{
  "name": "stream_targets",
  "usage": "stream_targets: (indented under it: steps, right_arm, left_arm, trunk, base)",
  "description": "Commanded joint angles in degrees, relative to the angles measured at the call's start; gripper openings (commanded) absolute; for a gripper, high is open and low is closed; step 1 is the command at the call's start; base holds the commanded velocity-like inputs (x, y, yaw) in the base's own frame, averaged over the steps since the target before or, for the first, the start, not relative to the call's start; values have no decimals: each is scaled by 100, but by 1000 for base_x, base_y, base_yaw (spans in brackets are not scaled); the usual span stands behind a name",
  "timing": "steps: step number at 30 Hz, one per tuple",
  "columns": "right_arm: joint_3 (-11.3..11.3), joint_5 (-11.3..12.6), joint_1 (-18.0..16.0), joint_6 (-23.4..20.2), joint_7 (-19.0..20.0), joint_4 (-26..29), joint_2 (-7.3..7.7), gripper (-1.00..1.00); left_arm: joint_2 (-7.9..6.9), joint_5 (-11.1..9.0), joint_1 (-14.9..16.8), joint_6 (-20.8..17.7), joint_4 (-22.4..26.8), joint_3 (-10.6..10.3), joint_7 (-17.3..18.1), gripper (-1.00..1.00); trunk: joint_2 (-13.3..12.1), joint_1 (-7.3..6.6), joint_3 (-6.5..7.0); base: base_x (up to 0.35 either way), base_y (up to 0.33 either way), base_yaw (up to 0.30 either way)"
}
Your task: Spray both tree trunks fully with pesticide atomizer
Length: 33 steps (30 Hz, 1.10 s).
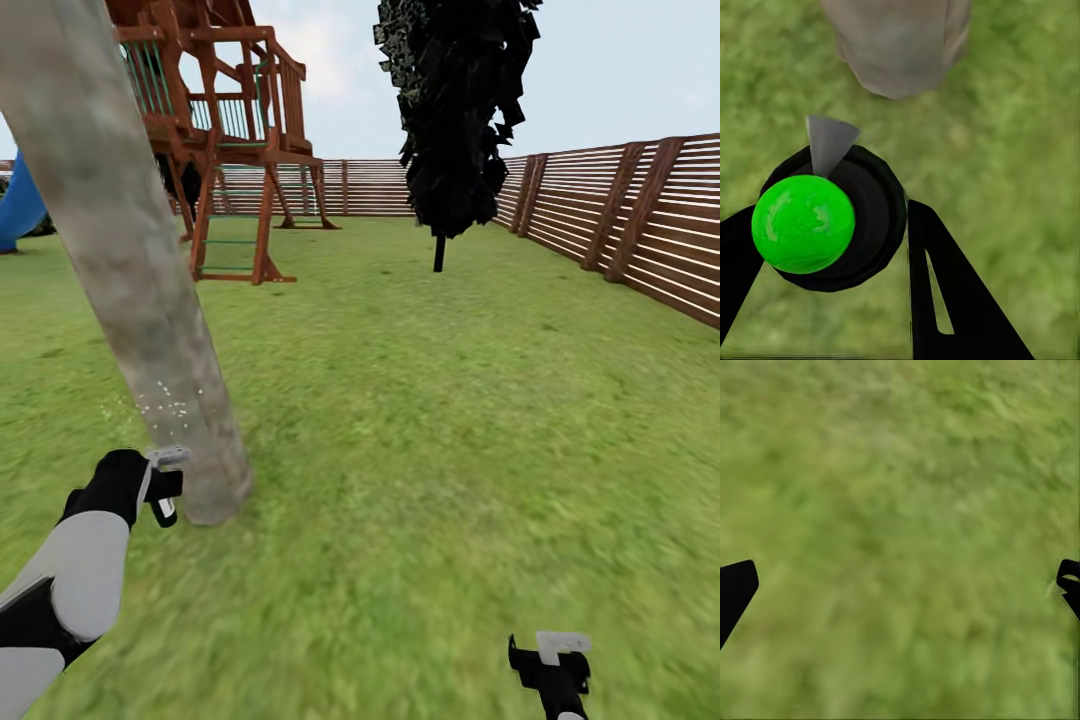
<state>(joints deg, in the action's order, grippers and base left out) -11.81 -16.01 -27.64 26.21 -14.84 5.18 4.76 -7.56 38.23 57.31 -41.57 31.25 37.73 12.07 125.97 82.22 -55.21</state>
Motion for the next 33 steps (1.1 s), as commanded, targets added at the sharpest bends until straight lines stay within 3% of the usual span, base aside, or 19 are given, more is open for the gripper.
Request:
stream_targets:
  steps: [1, 11, 19, 21, 24, 28, 31, 33]
  right_arm:
    - [-41, -60, -5, 16, -18, -8, -1, 100]
    - [-41, -52, -5, 16, -19, 1, -9, 100]
    - [-41, -54, -5, 16, -19, 1, -10, 100]
    - [-35, -59, -5, 16, -19, 1, -10, 100]
    - [-32, -60, -5, 16, -19, 1, -17, 100]
    - [-33, -60, -5, 16, -19, 1, -18, 100]
    - [-32, -60, -5, 16, -19, 1, -19, 100]
    - [-34, -60, -5, 16, -19, 1, -19, 100]
  left_arm:
    - [0, 30, -56, -10, 14, 38, 51, -100]
    - [-29, -33, -774, 431, 55, 110, 24, -100]
    - [51, -77, -870, 896, 15, 131, -273, -100]
    - [0, -85, -871, 899, 36, 140, -282, -100]
    - [-24, -80, -871, 915, 46, 375, -291, -100]
    - [6, -70, -878, 922, 40, 439, -312, -100]
    - [33, -21, -884, 917, -12, 410, -537, -100]
    - [51, -48, -896, 900, -30, 402, -969, -100]
  trunk:
    - [2, 1, -5]
    - [2, 1, -5]
    - [2, 1, -5]
    - [2, 1, -5]
    - [2, 1, -5]
    - [2, 1, -5]
    - [2, 1, -5]
    - [2, 1, -5]
  base:
    - [231, -207, 0]
    - [154, -241, 78]
    - [175, -246, 256]
    - [278, -176, 42]
    - [305, -118, 9]
    - [244, -61, 78]
    - [28, -6, 254]
    - [2, 0, 275]
